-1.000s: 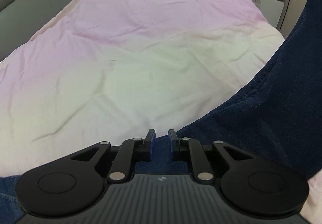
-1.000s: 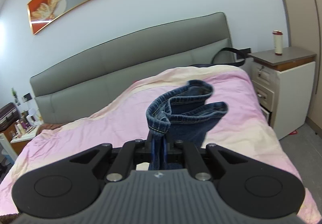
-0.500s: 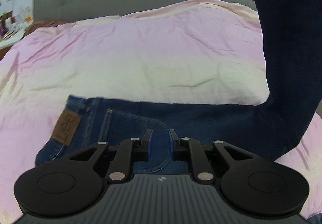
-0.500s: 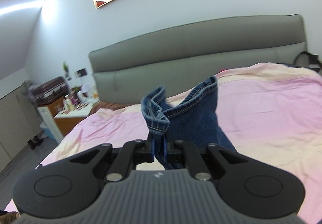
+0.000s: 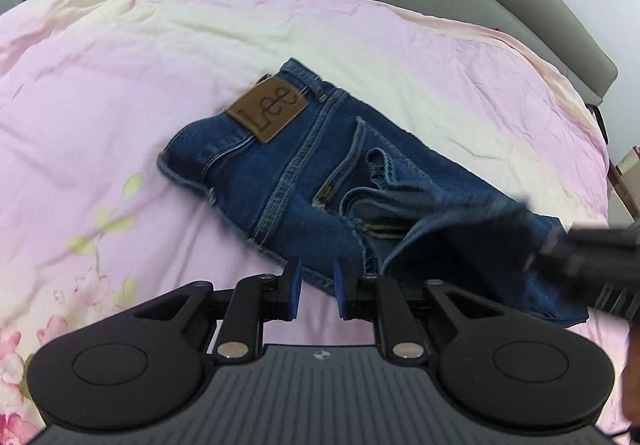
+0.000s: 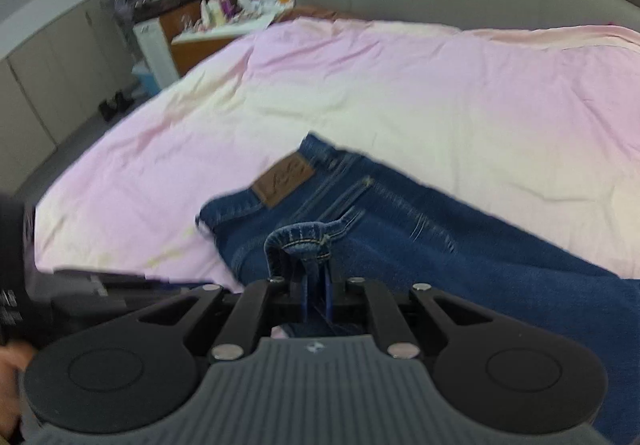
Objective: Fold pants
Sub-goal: 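Lay the hem on the waistband with the right gripper while the left gripper pinches the hem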
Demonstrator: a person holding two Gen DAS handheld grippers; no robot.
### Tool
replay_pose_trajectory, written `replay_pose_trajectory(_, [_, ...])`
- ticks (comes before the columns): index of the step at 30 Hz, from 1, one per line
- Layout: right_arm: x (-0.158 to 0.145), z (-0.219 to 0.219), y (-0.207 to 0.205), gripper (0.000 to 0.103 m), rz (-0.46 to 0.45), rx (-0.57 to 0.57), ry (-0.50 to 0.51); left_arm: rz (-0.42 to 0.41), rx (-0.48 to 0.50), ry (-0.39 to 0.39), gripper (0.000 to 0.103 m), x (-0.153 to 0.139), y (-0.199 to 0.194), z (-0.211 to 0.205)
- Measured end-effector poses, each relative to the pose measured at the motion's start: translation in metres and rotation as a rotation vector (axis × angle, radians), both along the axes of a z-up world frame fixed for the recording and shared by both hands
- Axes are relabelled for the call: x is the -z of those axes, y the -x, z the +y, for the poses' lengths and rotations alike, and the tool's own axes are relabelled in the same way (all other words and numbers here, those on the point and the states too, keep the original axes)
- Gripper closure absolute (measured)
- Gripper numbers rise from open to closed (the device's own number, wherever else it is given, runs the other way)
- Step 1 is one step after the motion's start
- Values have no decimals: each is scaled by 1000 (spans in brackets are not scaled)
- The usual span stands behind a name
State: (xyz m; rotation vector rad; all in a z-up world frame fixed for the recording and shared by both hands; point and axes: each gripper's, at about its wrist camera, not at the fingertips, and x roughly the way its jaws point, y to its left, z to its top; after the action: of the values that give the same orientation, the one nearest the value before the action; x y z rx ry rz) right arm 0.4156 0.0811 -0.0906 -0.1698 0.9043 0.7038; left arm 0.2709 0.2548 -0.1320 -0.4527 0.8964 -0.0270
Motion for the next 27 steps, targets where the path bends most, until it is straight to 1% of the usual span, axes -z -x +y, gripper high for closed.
replay_pose_trajectory(3, [38, 19, 24, 100, 0, -108, 125, 7, -28, 9, 85, 7, 4, 6])
replay_pose_trajectory(6, [70, 30, 46, 98, -33, -230, 256, 14, -28, 17, 85, 12, 8, 10])
replay_pose_trajectory(7, [79, 34, 53, 93, -53, -263, 284, 18, -23, 18, 85, 13, 7, 10])
replay_pose_trajectory(8, [86, 36, 57, 86, -74, -299, 308, 21, -16, 23, 85, 14, 7, 10])
replay_pose_trajectory(9, [91, 38, 61, 81, -87, -324, 321, 22, -11, 31, 85, 14, 8, 10])
replay_pose_trajectory(10, [93, 39, 61, 72, -94, -350, 327, 24, -7, 45, 85, 14, 9, 11])
replay_pose_trajectory(11, [94, 39, 65, 68, -93, -376, 328, 22, -6, 63, 85, 15, 9, 13])
replay_pose_trajectory(13, [85, 30, 67, 70, -65, -410, 309, 14, -3, 108, 85, 15, 11, 17])
replay_pose_trajectory(16, [64, 12, 64, 69, -54, -391, 277, 2, 5, 171, 85, 15, 10, 20])
replay_pose_trajectory(18, [48, 0, 57, 69, -55, -351, 243, 2, 10, 205, 85, 15, 7, 20])
replay_pose_trajectory(20, [39, -11, 48, 69, -59, -295, 213, 6, 1, 214, 85, 16, 3, 18])
replay_pose_trajectory(23, [42, -12, 30, 69, 5, -223, 148, 18, -1, 198, 85, 18, 0, 12])
replay_pose_trajectory(25, [53, -4, 20, 69, 45, -182, 123, 26, 5, 209, 85, 20, 1, 10])
replay_pose_trajectory(27, [64, 3, 13, 70, 72, -136, 100, 30, 3, 231, 81, 24, 1, 9])
